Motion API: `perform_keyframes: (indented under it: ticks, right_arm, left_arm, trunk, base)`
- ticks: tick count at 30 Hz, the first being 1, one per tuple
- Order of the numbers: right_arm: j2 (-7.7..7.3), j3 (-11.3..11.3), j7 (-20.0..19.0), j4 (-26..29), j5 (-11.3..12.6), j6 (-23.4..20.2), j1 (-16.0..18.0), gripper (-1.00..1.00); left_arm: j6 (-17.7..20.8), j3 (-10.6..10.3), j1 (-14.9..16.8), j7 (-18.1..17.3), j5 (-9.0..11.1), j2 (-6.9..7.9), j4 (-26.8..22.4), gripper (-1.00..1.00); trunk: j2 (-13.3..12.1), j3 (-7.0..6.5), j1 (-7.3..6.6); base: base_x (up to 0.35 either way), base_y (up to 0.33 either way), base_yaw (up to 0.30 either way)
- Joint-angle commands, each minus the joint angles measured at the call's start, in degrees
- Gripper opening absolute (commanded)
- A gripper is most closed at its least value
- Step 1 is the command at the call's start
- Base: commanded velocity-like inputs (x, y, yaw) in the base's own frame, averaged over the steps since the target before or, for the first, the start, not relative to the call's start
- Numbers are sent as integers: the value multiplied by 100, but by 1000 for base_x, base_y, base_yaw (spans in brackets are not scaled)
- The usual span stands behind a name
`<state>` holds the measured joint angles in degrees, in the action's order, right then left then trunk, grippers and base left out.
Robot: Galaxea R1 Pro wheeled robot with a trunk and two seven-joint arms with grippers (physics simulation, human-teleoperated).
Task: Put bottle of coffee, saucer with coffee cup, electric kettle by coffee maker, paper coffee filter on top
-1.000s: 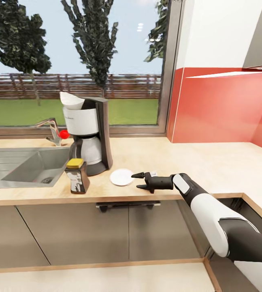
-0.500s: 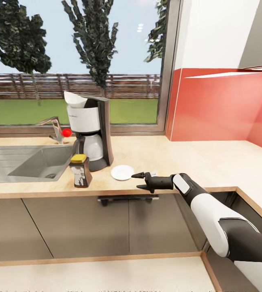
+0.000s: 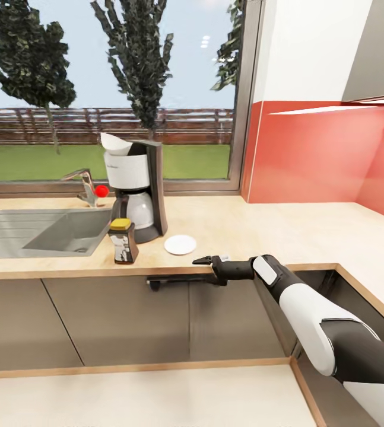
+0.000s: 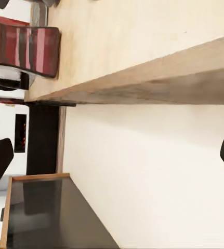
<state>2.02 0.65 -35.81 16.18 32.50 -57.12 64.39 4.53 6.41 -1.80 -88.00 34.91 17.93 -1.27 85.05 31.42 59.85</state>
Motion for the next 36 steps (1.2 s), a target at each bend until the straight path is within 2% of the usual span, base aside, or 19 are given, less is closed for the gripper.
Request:
perform_keyframes:
  ticks: [1,36]
  right_arm:
    - [0,5,-32,0,-24,-10,4,100]
    - [-26,14,-45,-48,-33,-19,-70,100]
  left_arm:
    - [48,44,-5,-15,-43,0,-13,100]
    - [48,44,-5,-12,-45,0,-13,100]
  trunk:
    - [3,5,-3]
    - [3,5,-3]
  base:
    - [-215,0,0]
    - [-36,0,0]
